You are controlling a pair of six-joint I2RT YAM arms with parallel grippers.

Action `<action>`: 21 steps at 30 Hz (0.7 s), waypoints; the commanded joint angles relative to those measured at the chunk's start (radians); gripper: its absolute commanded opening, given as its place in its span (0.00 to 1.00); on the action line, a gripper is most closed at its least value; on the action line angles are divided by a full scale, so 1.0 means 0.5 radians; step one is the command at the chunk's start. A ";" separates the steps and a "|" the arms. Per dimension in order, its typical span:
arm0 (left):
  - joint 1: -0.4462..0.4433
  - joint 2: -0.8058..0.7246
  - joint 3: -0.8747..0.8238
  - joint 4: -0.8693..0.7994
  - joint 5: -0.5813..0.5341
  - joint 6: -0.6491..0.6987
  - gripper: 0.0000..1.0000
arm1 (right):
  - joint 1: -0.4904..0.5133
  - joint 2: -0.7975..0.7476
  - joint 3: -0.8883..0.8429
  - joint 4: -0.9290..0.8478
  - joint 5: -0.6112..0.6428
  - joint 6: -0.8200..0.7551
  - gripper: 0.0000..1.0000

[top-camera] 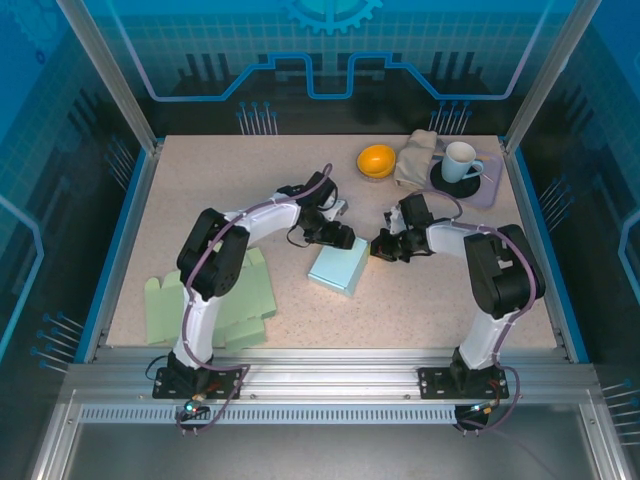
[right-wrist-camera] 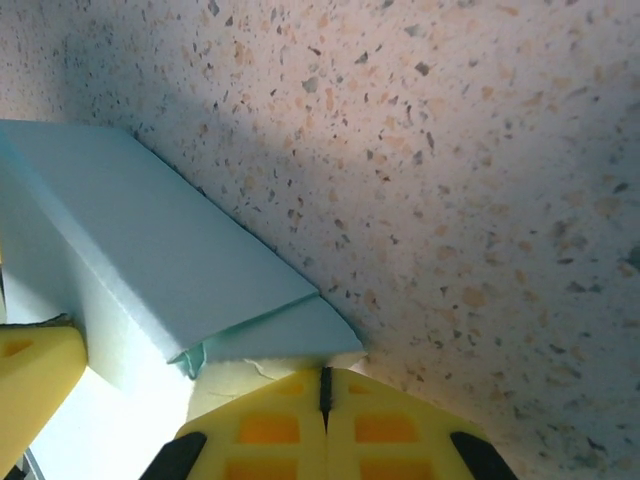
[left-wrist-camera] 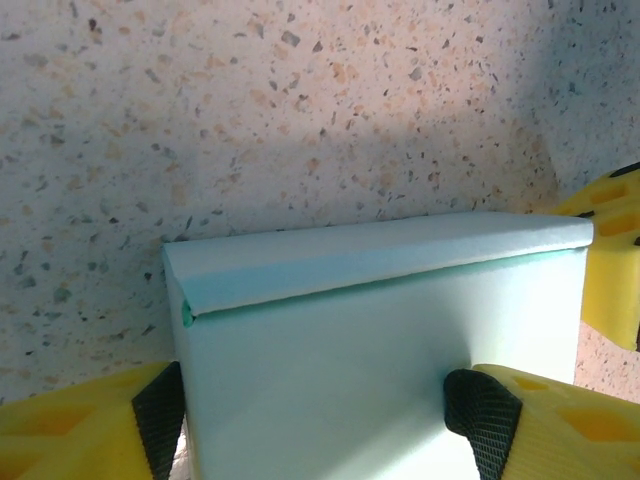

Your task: Fold the paper box

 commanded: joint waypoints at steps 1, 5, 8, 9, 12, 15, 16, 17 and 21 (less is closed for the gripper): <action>-0.176 0.123 0.031 0.006 0.158 -0.003 0.74 | 0.006 0.080 0.004 0.209 -0.204 -0.038 0.00; -0.233 0.143 -0.016 0.135 0.266 -0.088 0.74 | 0.008 0.111 -0.094 0.556 -0.375 0.033 0.00; -0.268 0.140 -0.085 0.284 0.384 -0.185 0.73 | 0.007 0.147 -0.213 0.855 -0.483 0.133 0.00; -0.280 0.138 -0.110 0.330 0.423 -0.217 0.72 | 0.005 0.161 -0.232 0.964 -0.522 0.154 0.00; -0.337 0.143 -0.153 0.456 0.527 -0.298 0.72 | 0.007 0.216 -0.254 1.184 -0.652 0.203 0.00; -0.413 0.166 -0.131 0.496 0.587 -0.304 0.71 | 0.024 0.243 -0.250 1.255 -0.749 0.180 0.00; -0.438 0.176 -0.113 0.496 0.606 -0.298 0.71 | 0.033 0.243 -0.241 1.236 -0.764 0.155 0.00; -0.458 0.185 -0.093 0.491 0.619 -0.295 0.71 | 0.043 0.240 -0.226 1.207 -0.777 0.127 0.00; -0.483 0.213 -0.057 0.472 0.612 -0.291 0.71 | 0.099 0.233 -0.130 0.967 -0.815 -0.022 0.00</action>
